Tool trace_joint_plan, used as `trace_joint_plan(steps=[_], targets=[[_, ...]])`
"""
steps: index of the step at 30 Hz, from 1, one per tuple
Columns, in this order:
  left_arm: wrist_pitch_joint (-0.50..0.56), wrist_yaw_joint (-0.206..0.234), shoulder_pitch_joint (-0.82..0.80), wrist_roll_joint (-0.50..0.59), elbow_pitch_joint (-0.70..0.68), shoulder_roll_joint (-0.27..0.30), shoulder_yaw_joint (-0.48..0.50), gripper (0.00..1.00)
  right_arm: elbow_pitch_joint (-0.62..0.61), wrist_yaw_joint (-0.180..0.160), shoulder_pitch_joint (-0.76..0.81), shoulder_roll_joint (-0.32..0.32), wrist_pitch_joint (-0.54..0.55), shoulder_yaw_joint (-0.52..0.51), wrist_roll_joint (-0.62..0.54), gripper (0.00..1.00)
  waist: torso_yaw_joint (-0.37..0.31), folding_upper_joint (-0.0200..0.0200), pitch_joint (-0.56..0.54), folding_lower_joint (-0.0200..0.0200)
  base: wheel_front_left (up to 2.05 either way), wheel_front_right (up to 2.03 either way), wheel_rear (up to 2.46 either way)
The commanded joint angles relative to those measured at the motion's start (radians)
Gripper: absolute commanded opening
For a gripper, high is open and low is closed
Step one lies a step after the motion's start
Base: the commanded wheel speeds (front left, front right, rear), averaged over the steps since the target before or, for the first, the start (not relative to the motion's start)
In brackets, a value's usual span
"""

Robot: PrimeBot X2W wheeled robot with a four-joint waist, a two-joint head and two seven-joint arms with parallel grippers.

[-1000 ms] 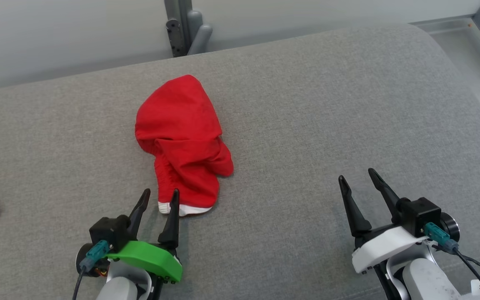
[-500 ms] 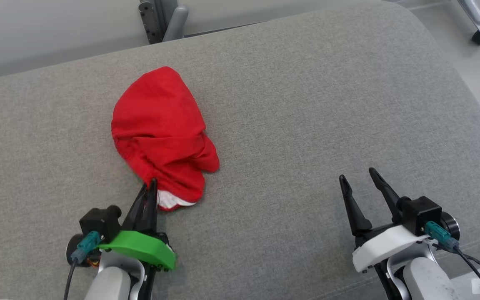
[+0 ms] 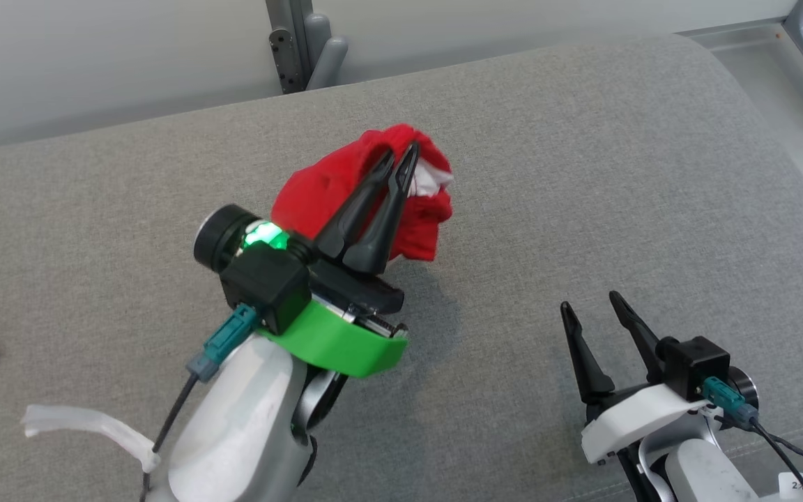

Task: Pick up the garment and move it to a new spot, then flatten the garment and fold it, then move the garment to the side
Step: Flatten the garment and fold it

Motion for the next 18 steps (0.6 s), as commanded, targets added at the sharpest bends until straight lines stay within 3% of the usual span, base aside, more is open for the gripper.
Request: trace_joint_plan(steps=[1, 9, 16, 18], targets=[[-0.001, -0.001, -0.025, -0.003, -0.003, 0.007, 0.006, 0.00, 0.004, -0.001, 0.015, 0.000, -0.003, -0.005, 0.002, 1.00, 0.010, 0.0094, -0.010, 0.0000, 0.00, 0.00, 0.00], [-0.001, 0.001, -0.049, 0.025, 0.133, 0.014, 0.138, 0.00, -0.004, -0.001, 0.010, 0.009, -0.003, -0.014, 0.008, 1.00, 0.020, 0.0094, 0.019, 0.0000, 0.00, 0.00, 0.00], [-0.001, 0.012, 0.048, 0.006, 0.414, 0.085, 0.329, 0.00, -0.009, -0.001, -0.009, -0.001, -0.003, -0.026, 0.007, 1.00, 0.044, 0.0094, 0.066, 0.0000, 0.00, 0.00, 0.00], [-0.001, 0.012, 0.056, -0.003, 0.440, 0.087, 0.359, 0.00, -0.011, -0.001, -0.011, -0.004, -0.003, -0.027, 0.005, 1.00, 0.047, 0.0094, 0.072, 0.0000, 0.00, 0.00, 0.00]])
